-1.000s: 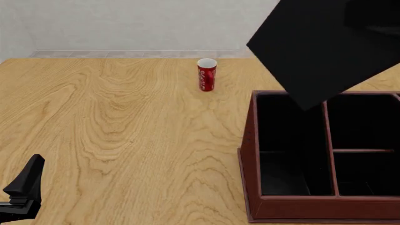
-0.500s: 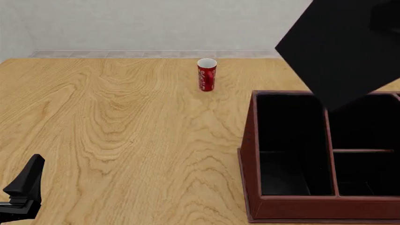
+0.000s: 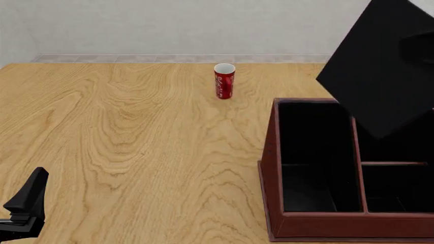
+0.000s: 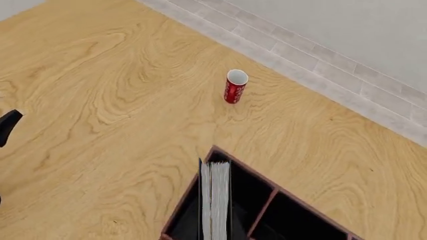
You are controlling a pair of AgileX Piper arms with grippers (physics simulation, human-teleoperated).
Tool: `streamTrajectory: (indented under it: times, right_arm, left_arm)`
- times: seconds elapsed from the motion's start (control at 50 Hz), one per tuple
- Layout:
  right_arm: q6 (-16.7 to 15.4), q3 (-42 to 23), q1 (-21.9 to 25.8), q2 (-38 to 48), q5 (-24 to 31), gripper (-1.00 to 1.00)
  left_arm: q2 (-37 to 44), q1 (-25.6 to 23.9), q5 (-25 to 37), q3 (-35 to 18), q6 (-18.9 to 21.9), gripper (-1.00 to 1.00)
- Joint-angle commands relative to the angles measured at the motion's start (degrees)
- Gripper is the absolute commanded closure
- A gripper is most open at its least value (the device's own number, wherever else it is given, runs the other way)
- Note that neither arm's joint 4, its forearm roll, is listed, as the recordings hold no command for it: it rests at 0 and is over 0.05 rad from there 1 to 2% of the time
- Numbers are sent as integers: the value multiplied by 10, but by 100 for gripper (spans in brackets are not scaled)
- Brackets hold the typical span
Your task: Pick up the book and place it in the left compartment of the caddy.
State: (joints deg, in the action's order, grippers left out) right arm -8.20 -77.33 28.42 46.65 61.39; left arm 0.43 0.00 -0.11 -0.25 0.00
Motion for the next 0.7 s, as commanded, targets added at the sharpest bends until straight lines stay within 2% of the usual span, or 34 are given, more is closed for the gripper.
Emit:
streamTrajectory:
  times: [0.02,0.42,0.7]
  right_arm:
    - [-4,-6,-14,2,20,100]
    - [-16,17,-20,3,25,100]
    - [-7,31,-26,1,10,100]
  left_arm:
    - [0,0,0,0,0,-100]
    - [0,0,0,0,0,-100]
    - [0,0,0,0,0,-100]
